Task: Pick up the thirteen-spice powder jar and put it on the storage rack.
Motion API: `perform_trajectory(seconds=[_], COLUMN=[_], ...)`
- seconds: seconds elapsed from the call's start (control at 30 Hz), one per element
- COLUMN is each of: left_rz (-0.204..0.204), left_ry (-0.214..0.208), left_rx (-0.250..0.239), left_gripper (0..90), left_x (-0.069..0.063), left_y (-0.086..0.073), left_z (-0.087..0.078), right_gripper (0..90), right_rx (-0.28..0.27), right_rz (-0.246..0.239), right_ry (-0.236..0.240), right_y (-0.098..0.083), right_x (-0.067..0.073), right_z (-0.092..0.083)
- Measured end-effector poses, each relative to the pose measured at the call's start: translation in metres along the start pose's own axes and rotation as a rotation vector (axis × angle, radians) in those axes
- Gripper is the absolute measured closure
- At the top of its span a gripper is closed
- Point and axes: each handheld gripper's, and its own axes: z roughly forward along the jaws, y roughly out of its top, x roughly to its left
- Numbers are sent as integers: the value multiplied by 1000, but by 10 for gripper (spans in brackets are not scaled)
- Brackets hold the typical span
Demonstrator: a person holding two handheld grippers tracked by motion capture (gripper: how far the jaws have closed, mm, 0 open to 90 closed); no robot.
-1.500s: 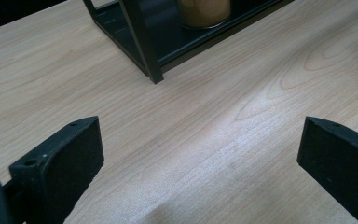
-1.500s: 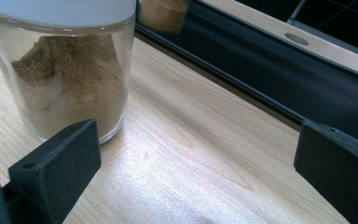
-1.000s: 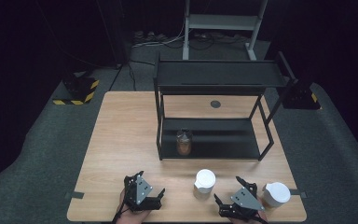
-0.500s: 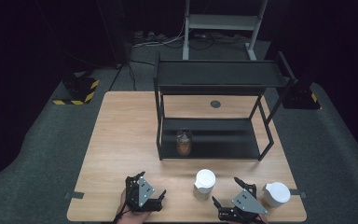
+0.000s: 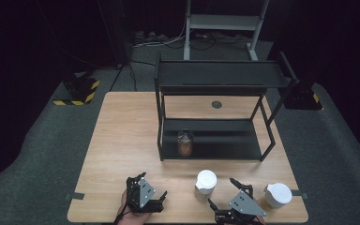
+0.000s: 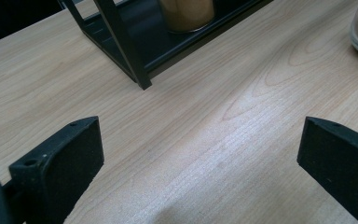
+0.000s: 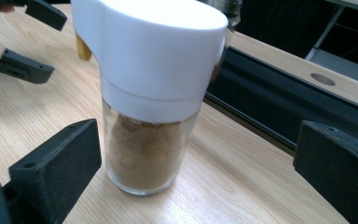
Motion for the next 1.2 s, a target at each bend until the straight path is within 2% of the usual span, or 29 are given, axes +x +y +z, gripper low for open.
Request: perform_trajectory(seconds=[0.53,0.77,0.97,1.2], left_rz=[0,-10,-15,-26], left_ry=[-5,-9,-11,-16], left_rx=[-5,-9,-13,-17], left_gripper=[6,6,6,6], left_x=[1,2,4,5], left_y=[-1,-2,-3,-3], left_z=[-1,-1,-1,-1], right_gripper=[0,0,4,49], right_rx=[-22,-20,-15,-7], right_rz=[68,79,82,101], right_ry=[38,47,76,78], right_y=[1,0,0,1], right_x=[-1,0,-2,-4], right_z=[12,19,23,28])
